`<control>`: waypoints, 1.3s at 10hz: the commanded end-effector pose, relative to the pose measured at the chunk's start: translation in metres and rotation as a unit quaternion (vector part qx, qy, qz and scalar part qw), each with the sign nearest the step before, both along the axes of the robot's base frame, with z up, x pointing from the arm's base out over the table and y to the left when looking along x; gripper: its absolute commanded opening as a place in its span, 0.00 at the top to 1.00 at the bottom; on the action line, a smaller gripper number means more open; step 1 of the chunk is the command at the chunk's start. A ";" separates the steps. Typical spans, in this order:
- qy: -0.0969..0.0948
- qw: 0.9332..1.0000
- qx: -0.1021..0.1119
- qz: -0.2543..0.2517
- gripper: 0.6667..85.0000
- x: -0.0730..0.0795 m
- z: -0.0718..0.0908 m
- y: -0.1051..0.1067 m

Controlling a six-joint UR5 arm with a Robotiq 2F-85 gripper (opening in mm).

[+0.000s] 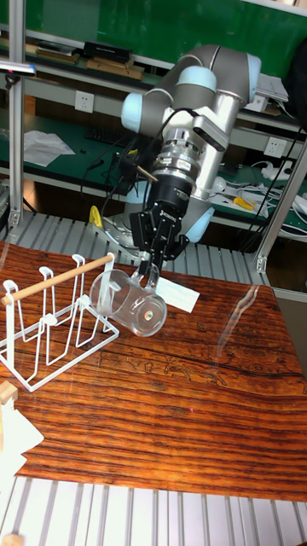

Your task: Put the cup on the cup rack

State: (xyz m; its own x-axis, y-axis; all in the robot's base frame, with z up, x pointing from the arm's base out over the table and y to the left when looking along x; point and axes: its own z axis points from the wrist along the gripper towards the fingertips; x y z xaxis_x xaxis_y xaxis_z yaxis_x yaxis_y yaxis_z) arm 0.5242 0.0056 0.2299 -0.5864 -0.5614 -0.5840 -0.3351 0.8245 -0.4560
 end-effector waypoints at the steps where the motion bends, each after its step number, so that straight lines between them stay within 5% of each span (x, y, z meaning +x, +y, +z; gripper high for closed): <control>1: -0.012 1.000 0.007 0.004 1.00 -0.001 0.003 -0.004; 6: -0.030 0.999 0.017 0.018 1.00 0.015 0.003 -0.005; 13: -0.043 0.999 0.011 0.030 1.00 0.012 -0.009 -0.024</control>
State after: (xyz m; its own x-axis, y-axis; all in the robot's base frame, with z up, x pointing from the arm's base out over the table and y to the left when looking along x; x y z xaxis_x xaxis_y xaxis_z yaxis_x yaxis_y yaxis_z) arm 0.5364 -0.0125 0.2207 -0.5075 -0.5833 -0.6342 -0.3494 0.8121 -0.4673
